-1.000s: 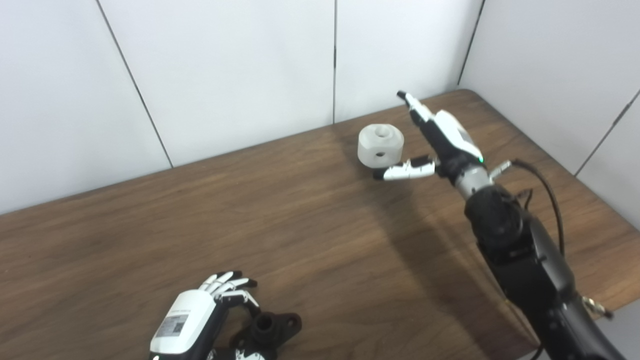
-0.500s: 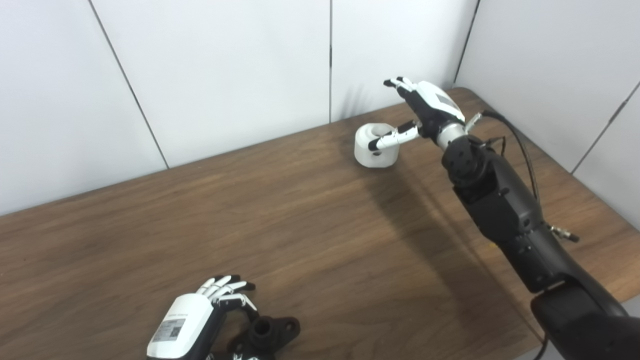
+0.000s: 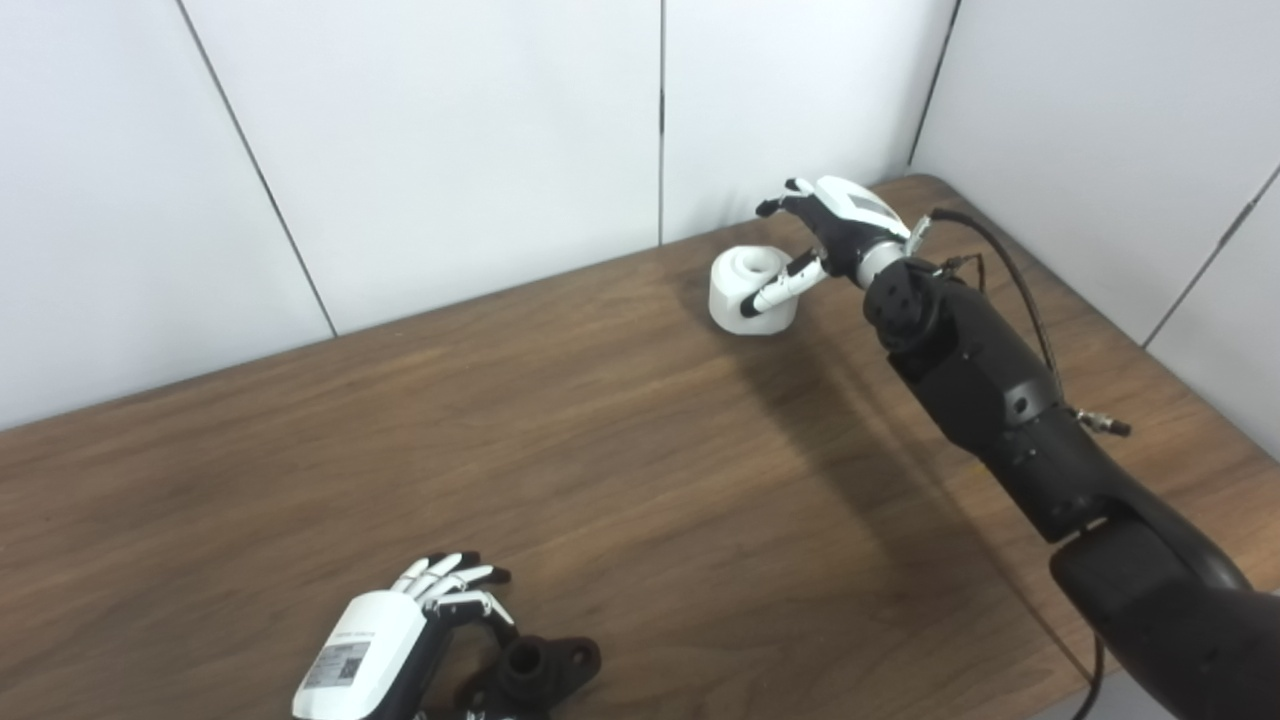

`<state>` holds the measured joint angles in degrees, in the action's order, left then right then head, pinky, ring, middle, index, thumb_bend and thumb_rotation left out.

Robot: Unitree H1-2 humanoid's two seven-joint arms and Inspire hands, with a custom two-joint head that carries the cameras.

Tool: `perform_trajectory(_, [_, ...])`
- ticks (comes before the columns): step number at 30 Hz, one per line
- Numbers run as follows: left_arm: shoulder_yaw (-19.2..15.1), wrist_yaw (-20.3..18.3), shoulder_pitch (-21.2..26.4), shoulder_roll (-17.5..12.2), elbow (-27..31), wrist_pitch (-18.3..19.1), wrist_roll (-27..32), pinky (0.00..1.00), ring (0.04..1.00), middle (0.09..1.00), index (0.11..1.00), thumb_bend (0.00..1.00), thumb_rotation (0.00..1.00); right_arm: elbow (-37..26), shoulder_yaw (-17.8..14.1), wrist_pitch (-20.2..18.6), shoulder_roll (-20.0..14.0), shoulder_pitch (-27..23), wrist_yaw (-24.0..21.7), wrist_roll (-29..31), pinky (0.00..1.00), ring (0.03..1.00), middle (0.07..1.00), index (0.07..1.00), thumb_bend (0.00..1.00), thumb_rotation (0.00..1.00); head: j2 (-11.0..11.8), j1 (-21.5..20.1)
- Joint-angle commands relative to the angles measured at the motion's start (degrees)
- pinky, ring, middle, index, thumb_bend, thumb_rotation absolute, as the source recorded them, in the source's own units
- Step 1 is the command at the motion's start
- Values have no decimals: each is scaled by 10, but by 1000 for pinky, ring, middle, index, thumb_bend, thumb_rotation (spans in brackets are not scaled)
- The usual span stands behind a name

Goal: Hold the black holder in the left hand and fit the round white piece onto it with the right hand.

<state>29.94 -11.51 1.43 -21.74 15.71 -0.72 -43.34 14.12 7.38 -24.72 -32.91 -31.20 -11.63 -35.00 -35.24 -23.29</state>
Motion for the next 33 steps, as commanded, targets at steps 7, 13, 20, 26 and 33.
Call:
perform_trajectory(7, [16, -53, -26, -15, -21, 6, -14, 951, 914, 815, 487, 519, 51, -41, 2, -7, -32, -19, -23, -1, 970, 1000, 969, 802, 917, 314, 0, 1])
perform_trajectory(13, [18, -51, -25, -13, -22, 5, -17, 947, 910, 814, 487, 519, 50, -48, 7, -7, -38, -14, -33, -4, 964, 1000, 953, 739, 879, 289, 1, 3])
perform_trajectory(20, [18, -49, -26, -12, -23, 4, -17, 944, 909, 814, 487, 519, 50, -44, 3, 0, -36, -10, -28, -2, 943, 1000, 923, 694, 863, 264, 1, 4])
perform_trajectory(26, [18, -56, -25, -12, -19, 10, -19, 950, 913, 818, 487, 518, 51, -42, 5, 1, -36, -10, -30, -2, 946, 1000, 908, 680, 850, 261, 0, 3])
perform_trajectory(33, [18, -54, -25, -12, -20, 8, -18, 947, 913, 817, 487, 519, 51, -40, 10, -1, -37, -11, -29, -9, 923, 985, 894, 673, 847, 274, 0, 3])
